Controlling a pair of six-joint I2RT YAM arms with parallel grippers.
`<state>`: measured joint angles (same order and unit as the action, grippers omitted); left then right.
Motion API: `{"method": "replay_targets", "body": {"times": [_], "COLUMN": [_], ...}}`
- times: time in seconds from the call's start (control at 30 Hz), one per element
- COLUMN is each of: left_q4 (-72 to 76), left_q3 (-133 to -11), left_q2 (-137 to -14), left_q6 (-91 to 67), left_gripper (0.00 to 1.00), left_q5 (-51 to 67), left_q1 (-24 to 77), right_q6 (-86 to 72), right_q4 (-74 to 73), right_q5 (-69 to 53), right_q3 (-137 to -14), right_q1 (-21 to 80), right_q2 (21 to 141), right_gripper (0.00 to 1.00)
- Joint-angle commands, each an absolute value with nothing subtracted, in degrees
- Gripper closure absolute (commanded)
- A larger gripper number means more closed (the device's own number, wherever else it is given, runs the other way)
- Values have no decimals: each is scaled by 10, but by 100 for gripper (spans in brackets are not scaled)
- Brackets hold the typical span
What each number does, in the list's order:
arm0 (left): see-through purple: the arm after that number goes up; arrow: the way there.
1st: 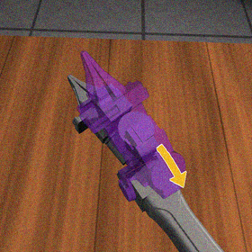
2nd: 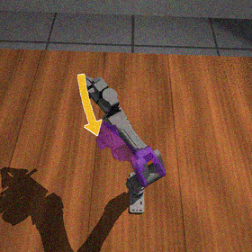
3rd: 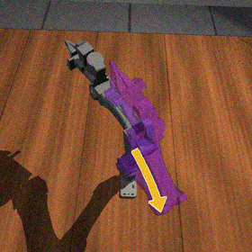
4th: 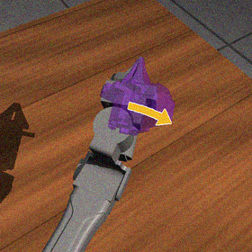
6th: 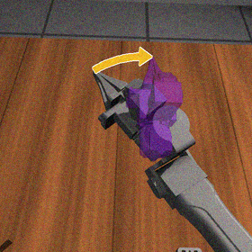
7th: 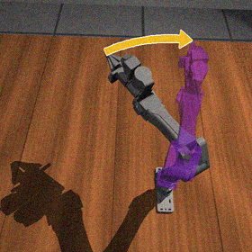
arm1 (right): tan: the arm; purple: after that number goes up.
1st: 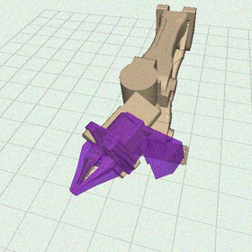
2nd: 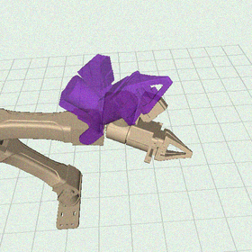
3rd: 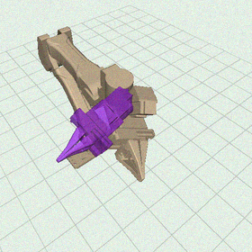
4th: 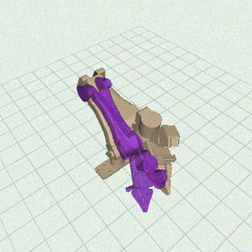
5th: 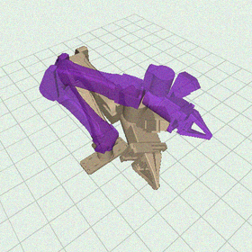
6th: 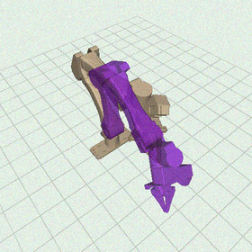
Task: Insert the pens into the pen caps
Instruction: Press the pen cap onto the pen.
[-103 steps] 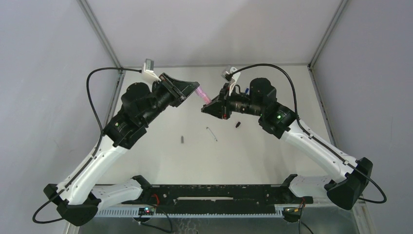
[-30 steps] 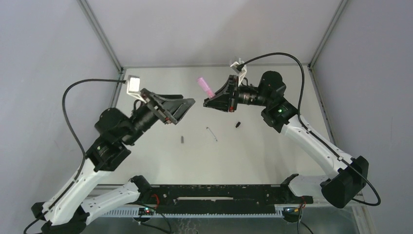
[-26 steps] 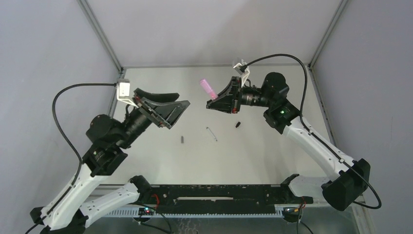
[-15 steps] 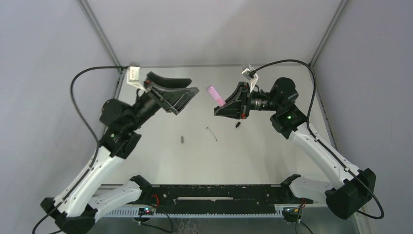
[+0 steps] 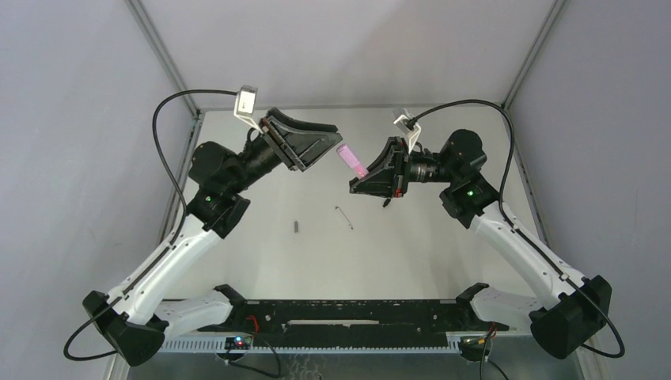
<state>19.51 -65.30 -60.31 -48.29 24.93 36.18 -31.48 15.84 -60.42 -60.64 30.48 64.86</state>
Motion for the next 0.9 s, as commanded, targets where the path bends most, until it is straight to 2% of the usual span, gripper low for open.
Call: {"method": "replay_targets", "body": {"times": [0.0, 0.87], "left_q4": [279, 298], "left_q3": [-657, -635], "left_q2": [-606, -638], "left_q6": [-533, -560], "left_gripper": [38, 51], "left_q5": [275, 280], "left_q1": [359, 381], "right_q6": [-335, -365], "right_q4": [201, 243], "right_q5": [-608, -603], "right_q3": [-608, -608], "right_q1": [307, 317], "right_q2": [642, 662], "right_gripper": [100, 100]}}
